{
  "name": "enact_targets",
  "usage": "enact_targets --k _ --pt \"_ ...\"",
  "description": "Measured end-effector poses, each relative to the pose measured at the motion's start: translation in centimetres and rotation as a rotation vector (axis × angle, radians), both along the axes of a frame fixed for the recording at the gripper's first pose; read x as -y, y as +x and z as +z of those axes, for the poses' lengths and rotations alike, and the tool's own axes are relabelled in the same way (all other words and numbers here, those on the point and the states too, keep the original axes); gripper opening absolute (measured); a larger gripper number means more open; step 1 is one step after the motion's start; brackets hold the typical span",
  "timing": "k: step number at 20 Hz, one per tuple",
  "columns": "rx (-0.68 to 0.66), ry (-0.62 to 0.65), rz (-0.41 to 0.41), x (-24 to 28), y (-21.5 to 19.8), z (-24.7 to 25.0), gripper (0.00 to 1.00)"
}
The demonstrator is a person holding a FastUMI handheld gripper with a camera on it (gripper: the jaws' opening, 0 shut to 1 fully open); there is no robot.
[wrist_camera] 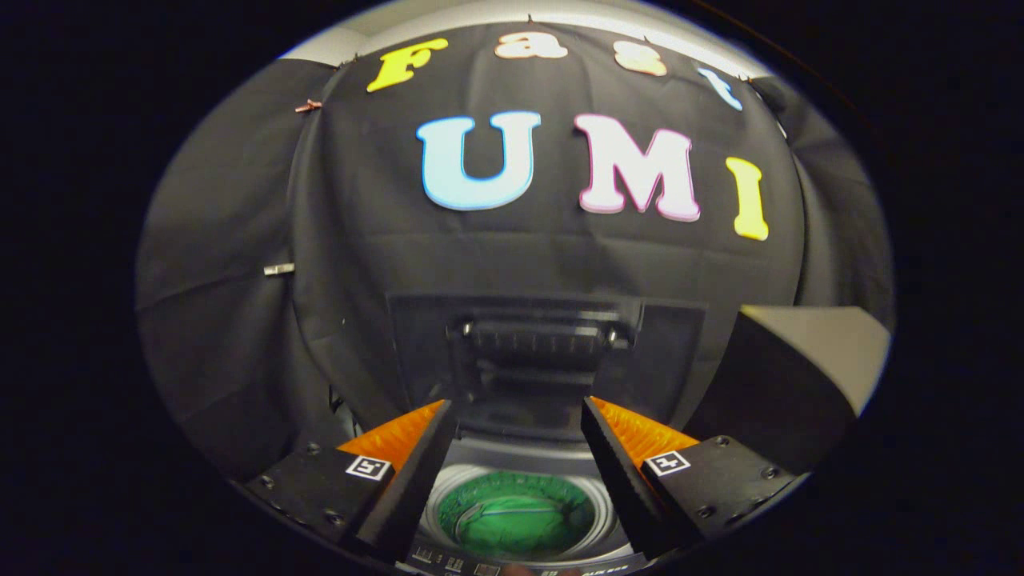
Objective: Put the clothes into the washing machine and then close the washing machine lid.
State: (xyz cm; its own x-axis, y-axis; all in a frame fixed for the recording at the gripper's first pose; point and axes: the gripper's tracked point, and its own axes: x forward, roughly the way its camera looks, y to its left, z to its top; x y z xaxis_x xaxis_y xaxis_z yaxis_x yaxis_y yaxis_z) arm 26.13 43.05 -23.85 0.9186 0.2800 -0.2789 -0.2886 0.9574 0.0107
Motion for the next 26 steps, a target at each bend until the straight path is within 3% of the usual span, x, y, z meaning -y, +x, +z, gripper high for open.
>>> enact_targets --k 4,11,17,26 --pt "0.1 -0.001 -0.003 -1.0 1.1 4.8 0.99" --pt "0.05 -0.026 -0.03 -3.0 7.3 8.3 1.0" --pt "-0.095 -0.042 -0.07 -3.8 12.3 5.8 1.0" --pt "-0.274 -0.017 -0.124 -1.9 16.5 -0.2 1.0"
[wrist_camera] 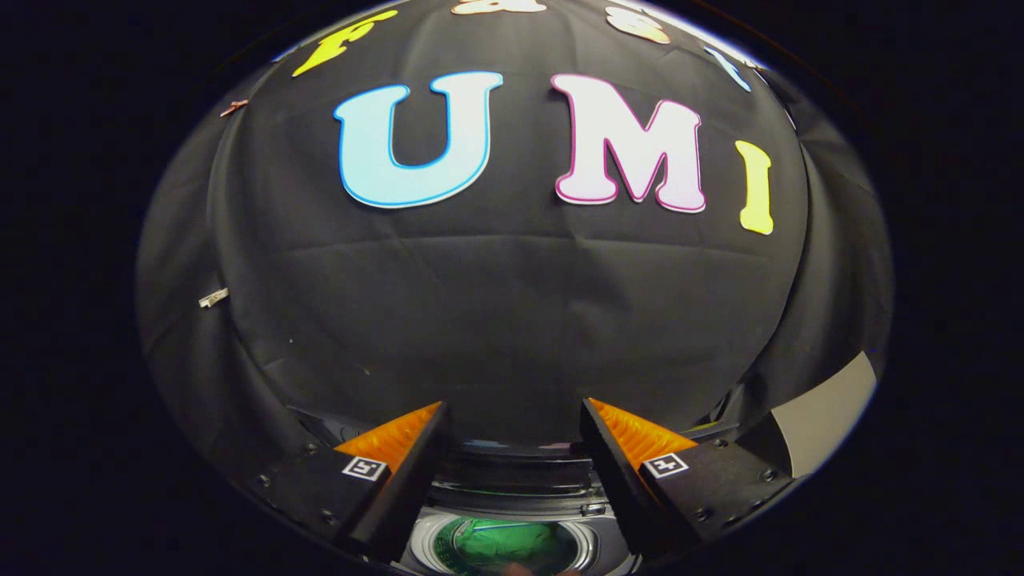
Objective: Put the clothes into the washing machine and then close the washing machine lid.
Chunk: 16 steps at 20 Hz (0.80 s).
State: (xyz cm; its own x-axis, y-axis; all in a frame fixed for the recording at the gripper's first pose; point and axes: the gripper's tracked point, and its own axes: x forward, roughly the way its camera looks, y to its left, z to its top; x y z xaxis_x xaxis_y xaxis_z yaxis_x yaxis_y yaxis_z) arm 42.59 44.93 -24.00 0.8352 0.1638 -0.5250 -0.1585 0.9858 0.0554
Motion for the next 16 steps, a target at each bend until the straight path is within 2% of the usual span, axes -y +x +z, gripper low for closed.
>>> enact_targets --k 3,16 --pt "-0.006 0.039 0.036 -0.2 -0.2 -0.3 1.0" --pt "0.034 0.024 0.046 -0.1 -0.7 -0.3 1.0"
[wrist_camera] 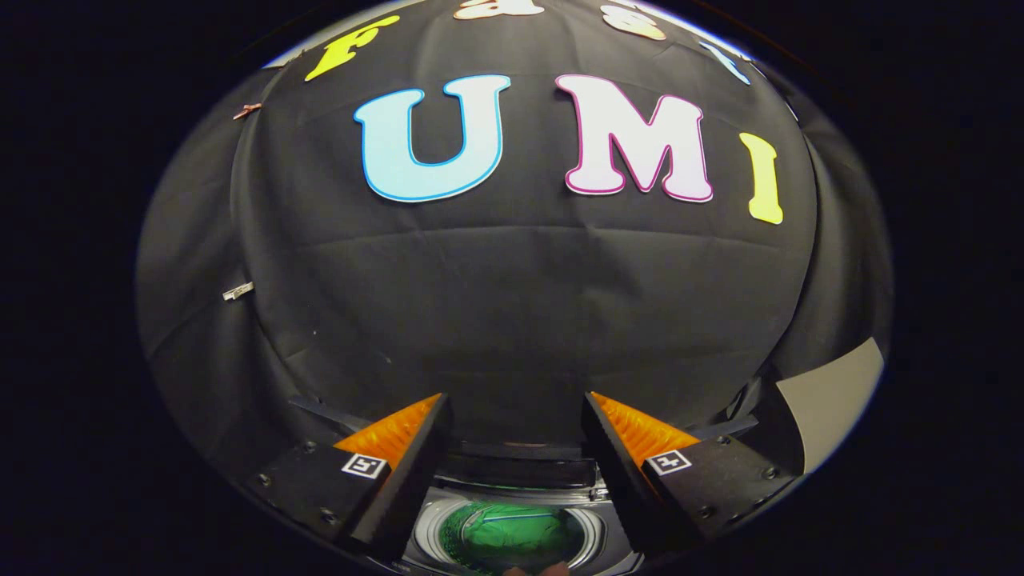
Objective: Put the clothes into the washing machine and then close the washing machine lid.
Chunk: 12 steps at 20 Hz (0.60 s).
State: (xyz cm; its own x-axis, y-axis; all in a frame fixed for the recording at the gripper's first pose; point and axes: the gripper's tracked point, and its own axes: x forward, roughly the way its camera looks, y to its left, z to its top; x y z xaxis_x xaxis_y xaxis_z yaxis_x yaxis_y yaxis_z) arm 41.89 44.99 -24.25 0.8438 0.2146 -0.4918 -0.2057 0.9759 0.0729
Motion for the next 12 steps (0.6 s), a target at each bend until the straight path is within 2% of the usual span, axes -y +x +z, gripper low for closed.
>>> enact_targets --k 12 --pt "-0.001 0.007 0.02 0.15 0.07 -0.23 1.0"
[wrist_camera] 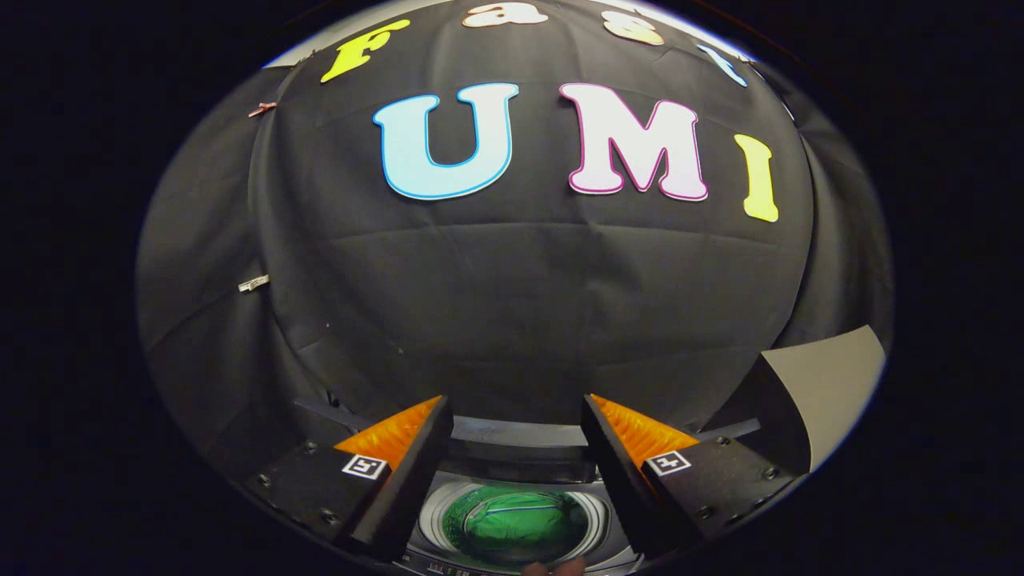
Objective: Put the clothes into the washing machine and then close the washing machine lid.
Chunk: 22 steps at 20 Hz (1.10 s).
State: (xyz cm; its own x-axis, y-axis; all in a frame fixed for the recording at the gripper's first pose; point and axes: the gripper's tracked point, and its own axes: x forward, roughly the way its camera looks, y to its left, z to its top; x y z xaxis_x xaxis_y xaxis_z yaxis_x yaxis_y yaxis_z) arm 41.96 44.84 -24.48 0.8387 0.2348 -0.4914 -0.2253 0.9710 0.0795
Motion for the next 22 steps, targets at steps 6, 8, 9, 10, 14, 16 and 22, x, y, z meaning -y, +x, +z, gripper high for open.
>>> enact_targets --k 6,8,9,10,14,16,22 --pt "-0.059 -0.021 0.025 0.1 0.0 -0.8 1.0" --pt "-0.1 -0.045 0.035 0.2 -0.4 -0.9 1.0" --pt "-0.109 -0.05 0.035 0.2 -0.3 -1.0 1.0" --pt "-0.111 -0.043 0.029 0.2 -0.1 -1.0 1.0" --pt "-0.096 -0.042 0.027 0.2 0.0 -0.5 0.99" --pt "-0.075 -0.053 0.021 0.4 0.0 -0.2 0.99" --pt "0.016 -0.028 0.026 1.5 -2.6 3.5 1.0"
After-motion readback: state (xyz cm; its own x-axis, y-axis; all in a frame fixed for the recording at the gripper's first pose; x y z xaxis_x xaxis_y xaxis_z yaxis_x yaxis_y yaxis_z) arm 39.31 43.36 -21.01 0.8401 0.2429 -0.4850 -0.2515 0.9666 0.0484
